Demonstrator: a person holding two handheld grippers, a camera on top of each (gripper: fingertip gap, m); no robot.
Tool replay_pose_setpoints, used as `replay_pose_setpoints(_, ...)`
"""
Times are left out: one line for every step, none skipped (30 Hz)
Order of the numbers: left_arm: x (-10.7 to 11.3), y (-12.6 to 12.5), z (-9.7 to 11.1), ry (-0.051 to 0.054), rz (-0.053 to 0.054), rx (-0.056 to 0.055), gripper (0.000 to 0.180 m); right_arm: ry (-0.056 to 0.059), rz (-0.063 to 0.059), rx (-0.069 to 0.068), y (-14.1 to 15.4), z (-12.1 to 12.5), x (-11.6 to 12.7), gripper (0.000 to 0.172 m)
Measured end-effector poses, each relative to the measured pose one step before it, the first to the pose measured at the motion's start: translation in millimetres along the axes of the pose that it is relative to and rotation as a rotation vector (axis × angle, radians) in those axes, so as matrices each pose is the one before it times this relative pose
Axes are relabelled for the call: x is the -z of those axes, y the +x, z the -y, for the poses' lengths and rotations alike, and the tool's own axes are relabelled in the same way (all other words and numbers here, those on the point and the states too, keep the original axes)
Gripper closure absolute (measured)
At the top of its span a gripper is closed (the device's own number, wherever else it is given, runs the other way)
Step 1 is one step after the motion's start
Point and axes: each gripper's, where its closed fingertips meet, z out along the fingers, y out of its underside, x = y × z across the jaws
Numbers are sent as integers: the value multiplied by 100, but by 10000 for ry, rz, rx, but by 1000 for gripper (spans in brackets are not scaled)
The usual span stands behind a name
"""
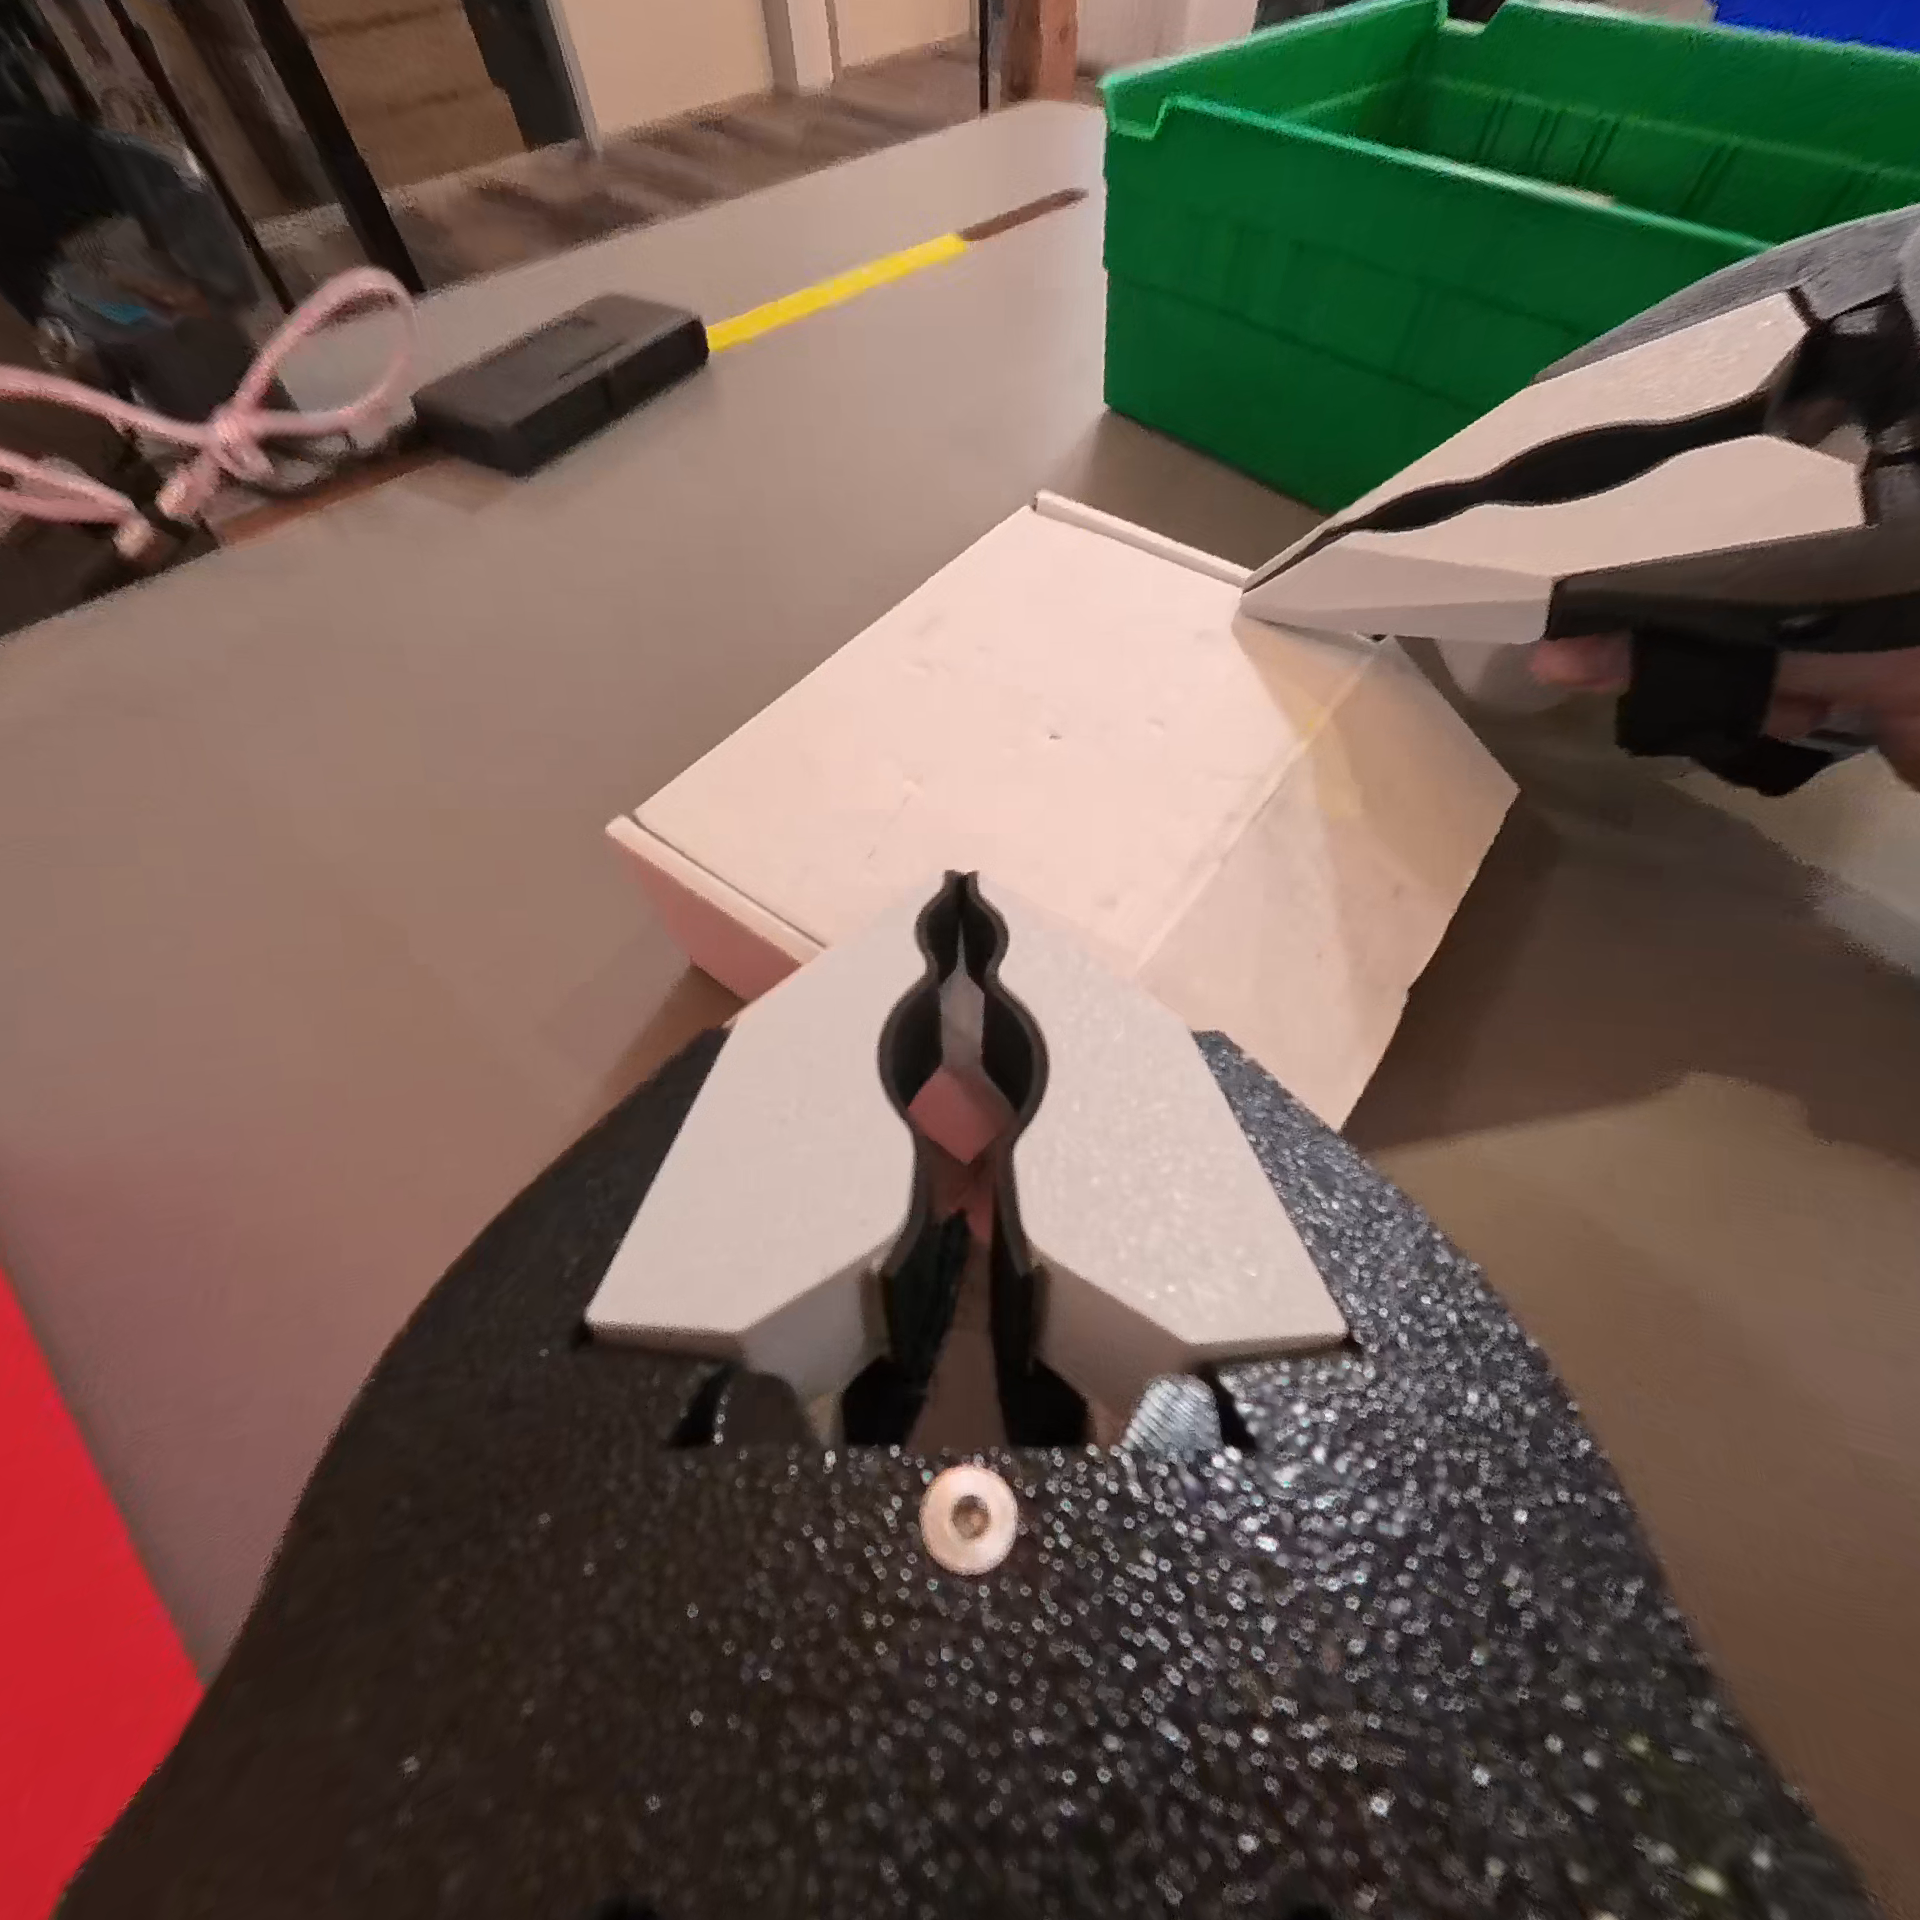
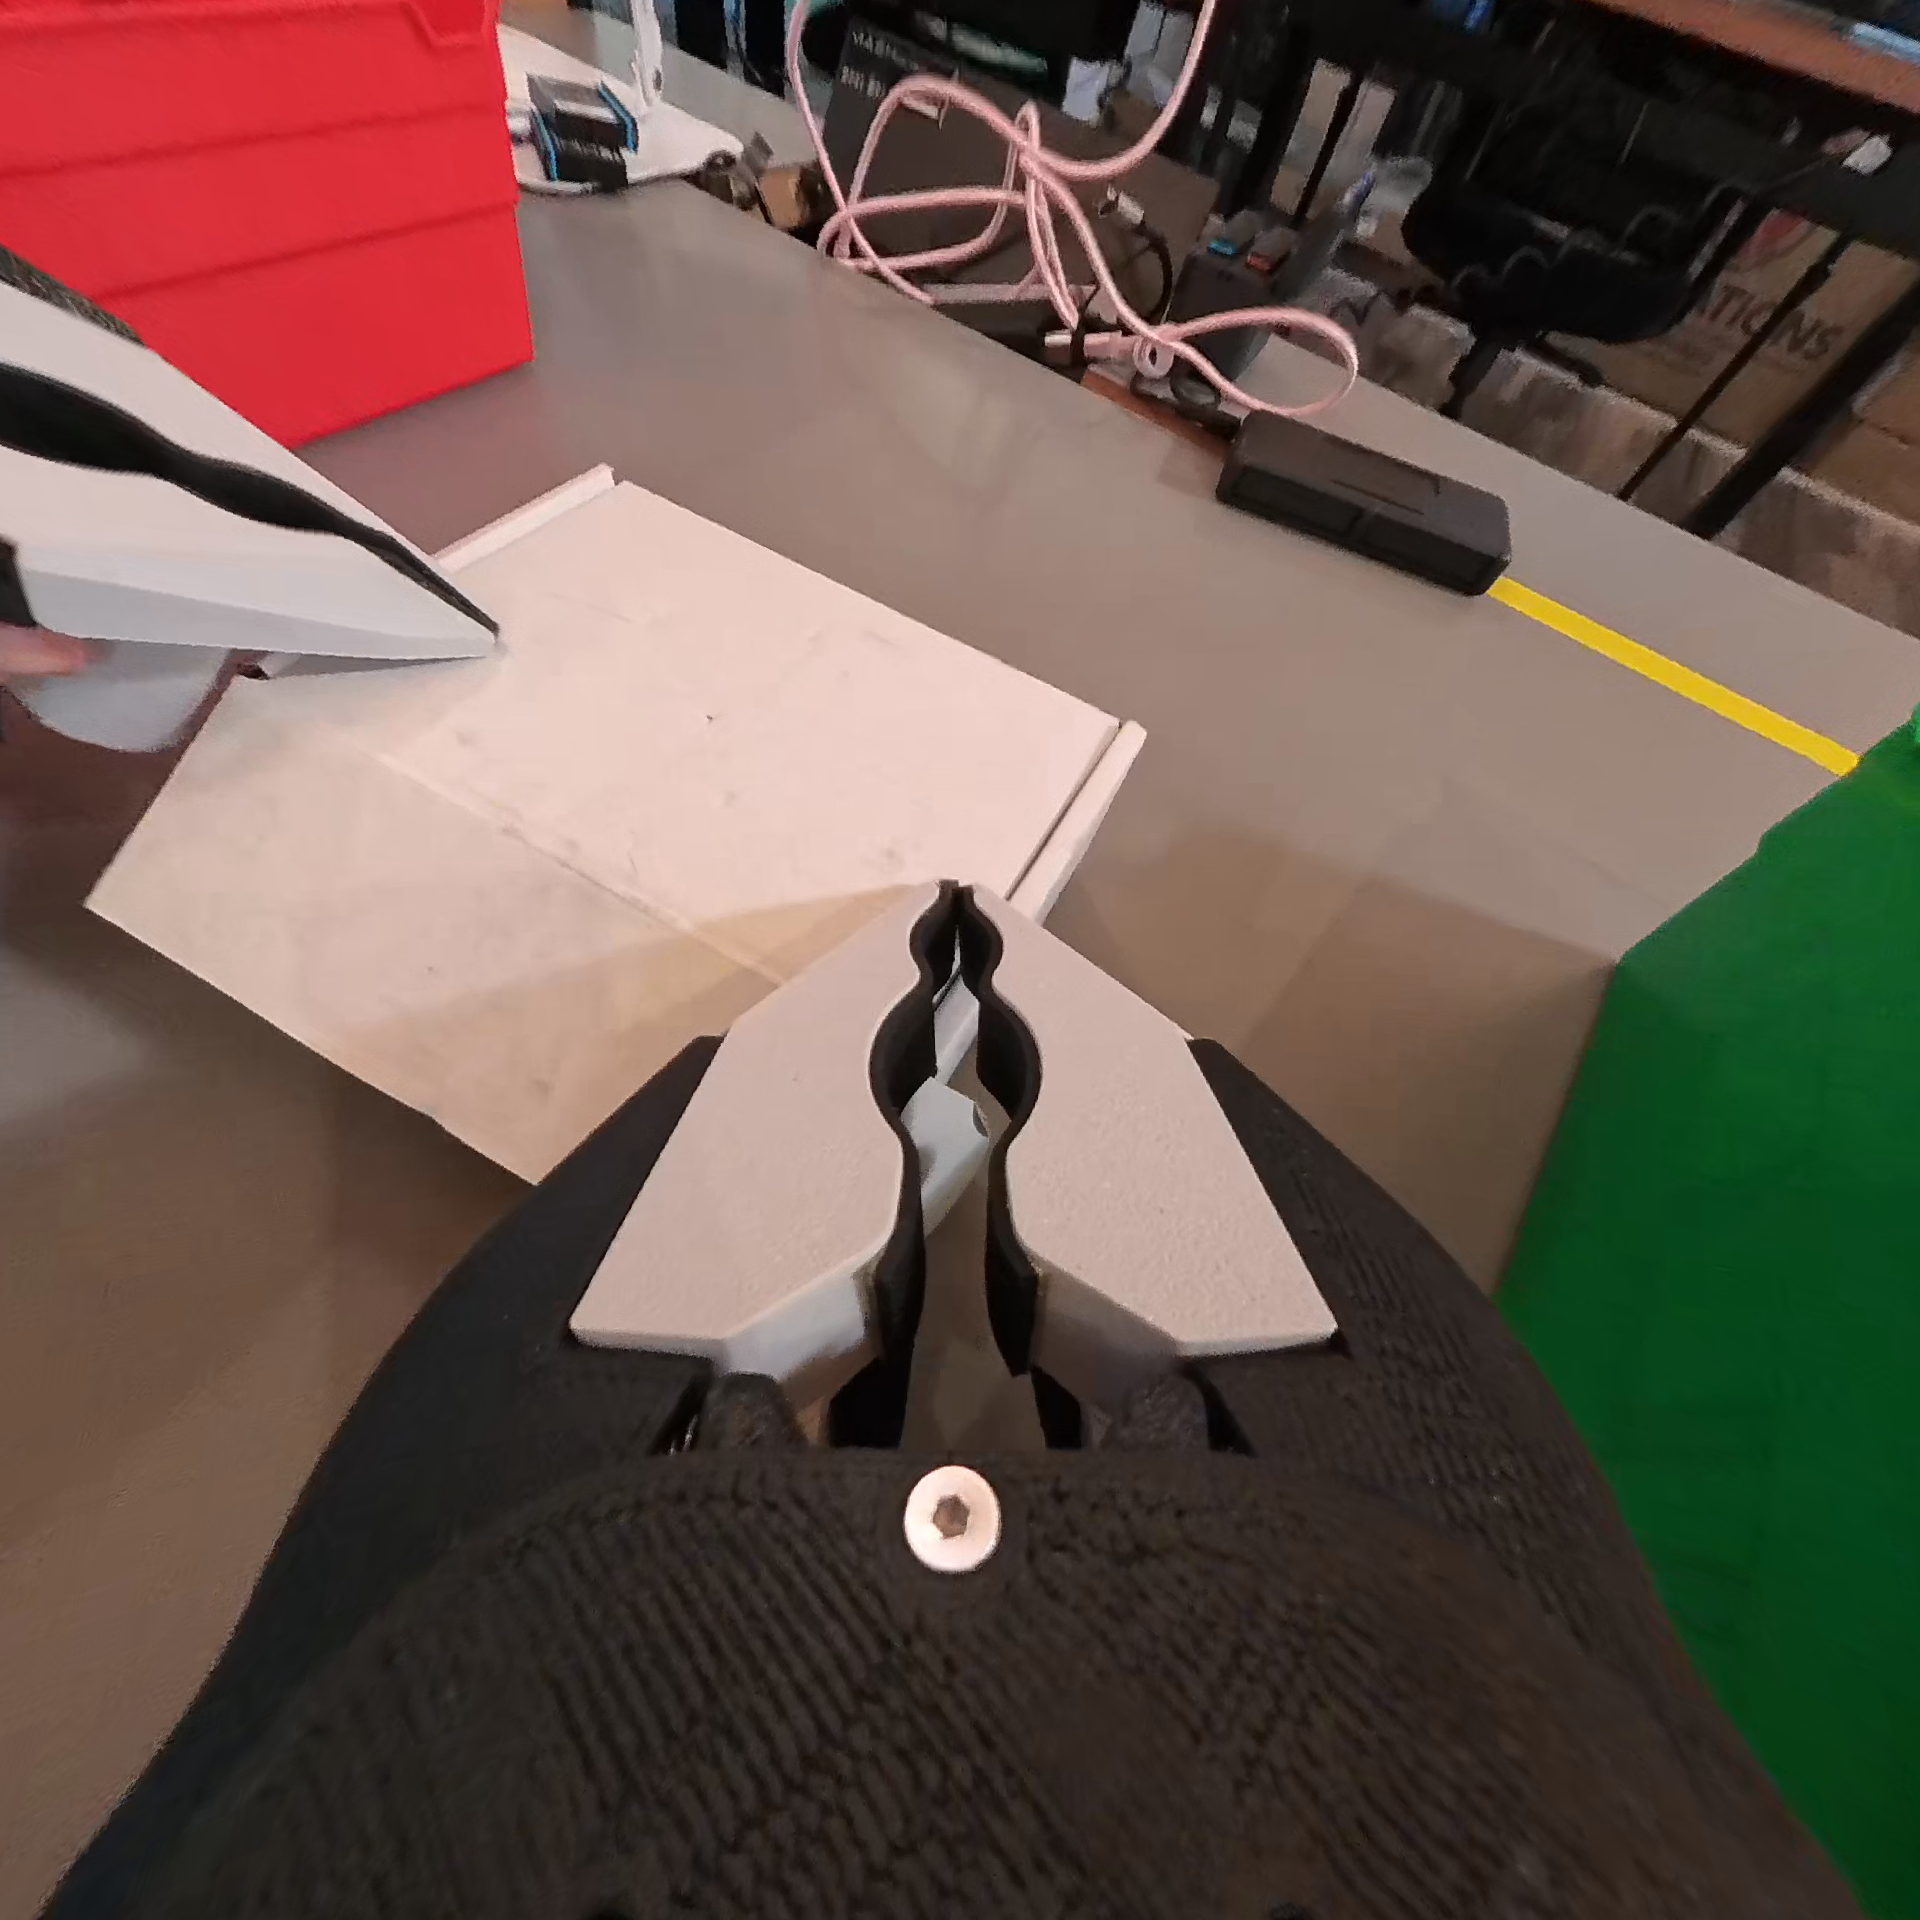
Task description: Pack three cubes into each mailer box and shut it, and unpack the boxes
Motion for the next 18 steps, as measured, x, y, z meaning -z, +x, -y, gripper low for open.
replay_pose_setpoints(96, -540, 350, 603, 436, -295, 180, 244, -13, -94, 8, 25, 51, 172)
replay_pose_setpoints(605, -667, 1176, 777, 685, -309, 180, 136, -100, -115, 137, 9, 71, 172)
replay_pose_setpoints(1112, -529, 2410, 1317, 629, -605, 180, 52, -443, 127, 629, 212, 252, 172)
replay_pose_setpoints(1240, -634, 2629, 1608, 737, -850, 180, 441, -716, 402, 968, 872, 441, 172)
replay_pose_setpoints(1076, -781, 2152, 1331, 811, -910, 180, 746, -693, 471, 880, 1270, 599, 172)
replay_pose_setpoints(816, -610, 1517, 877, 667, -894, 180, 853, -453, 422, 493, 1391, 615, 172)
replay_pose_setpoints(519, -217, 970, 530, 387, -765, 180, 784, -350, 376, 296, 1319, 599, 172)
replay_pose_setpoints(276, 107, 584, 321, 179, -531, 180, 635, -385, 387, 324, 1115, 497, 172)
replay_pose_setpoints(88, 346, 347, 195, 18, -317, 180, 543, -306, 470, 198, 960, 368, 172)
replay_pose_setpoints(-48, 575, 158, 98, -143, -196, 180, 498, -244, 515, 77, 872, 282, 171)
replay_pose_setpoints(-107, 601, 46, 39, -174, -142, 175, 421, -203, 476, -20, 763, 230, 171)
replay_pose_setpoints(-99, 476, 41, 31, -114, -134, 171, 379, -49, 441, -286, 683, 172, 171)
replay_pose_setpoints(-74, 502, -4, 43, -162, -111, 170, 331, -30, 389, -326, 617, 142, 171)
replay_pose_setpoints(-57, 449, -38, 34, -153, -60, 168, 273, -129, 333, -180, 513, 133, 171)
replay_pose_setpoints(-17, 216, 10, 47, -35, -36, 165, 284, -28, 323, -306, 479, 112, 172)
replay_pose_setpoints(21, 102, 33, 68, 1, -21, 165, 324, 61, 311, -409, 530, 133, 172)
replay_pose_setpoints(2, 110, -38, 26, -59, 14, 165, 322, -35, 240, -226, 565, 158, 171)
replay_pose_setpoints(-16, 34, -134, -32, -37, 40, 165, 295, -24, 146, -218, 509, 126, 172)
